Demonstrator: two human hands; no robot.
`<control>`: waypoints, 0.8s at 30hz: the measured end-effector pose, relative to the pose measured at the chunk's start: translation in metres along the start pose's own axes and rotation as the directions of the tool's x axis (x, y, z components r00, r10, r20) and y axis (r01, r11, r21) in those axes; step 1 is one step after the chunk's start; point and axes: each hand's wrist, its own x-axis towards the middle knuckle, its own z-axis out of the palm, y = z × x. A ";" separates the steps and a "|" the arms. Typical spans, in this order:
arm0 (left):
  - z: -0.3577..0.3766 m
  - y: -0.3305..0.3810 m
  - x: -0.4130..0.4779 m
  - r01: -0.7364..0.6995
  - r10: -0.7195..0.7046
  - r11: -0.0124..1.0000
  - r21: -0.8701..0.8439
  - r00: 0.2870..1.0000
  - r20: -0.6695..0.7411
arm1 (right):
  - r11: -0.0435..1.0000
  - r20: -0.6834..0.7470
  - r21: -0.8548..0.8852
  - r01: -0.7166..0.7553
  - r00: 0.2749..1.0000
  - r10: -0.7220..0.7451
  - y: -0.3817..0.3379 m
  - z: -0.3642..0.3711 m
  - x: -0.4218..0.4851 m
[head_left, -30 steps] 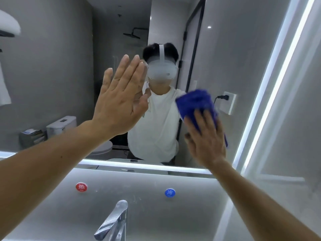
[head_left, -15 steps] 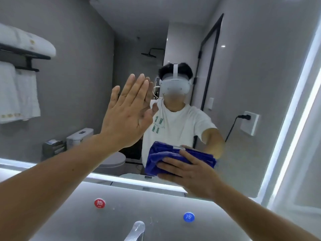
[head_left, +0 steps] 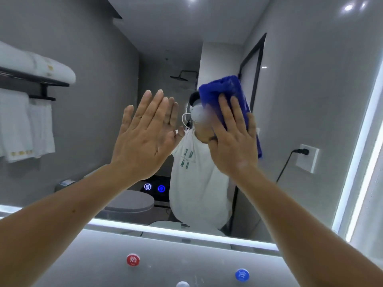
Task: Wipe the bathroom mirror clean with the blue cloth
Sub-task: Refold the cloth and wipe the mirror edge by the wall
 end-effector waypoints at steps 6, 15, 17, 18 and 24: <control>0.000 -0.005 0.014 -0.076 0.076 0.997 0.001 0.996 -0.038 | 0.941 0.200 -0.067 0.332 0.928 -0.313 -0.017 0.018 -0.122; -0.001 -0.003 0.087 -0.194 0.208 0.967 0.164 0.976 -0.071 | 0.944 0.043 -0.088 0.317 0.948 -0.315 0.043 -0.012 0.032; -0.008 -0.003 0.107 -0.218 0.239 0.959 0.183 0.966 -0.102 | 0.950 0.016 -0.115 0.291 0.957 -0.291 0.057 -0.019 0.073; -0.012 -0.002 0.117 -0.229 0.252 0.956 0.186 0.961 -0.113 | 0.948 0.010 -0.130 0.289 0.957 -0.290 0.064 -0.023 0.091; -0.037 -0.005 0.169 -0.207 0.249 0.951 0.231 0.953 -0.175 | 0.971 0.002 -0.161 0.178 0.984 -0.180 0.095 -0.047 0.185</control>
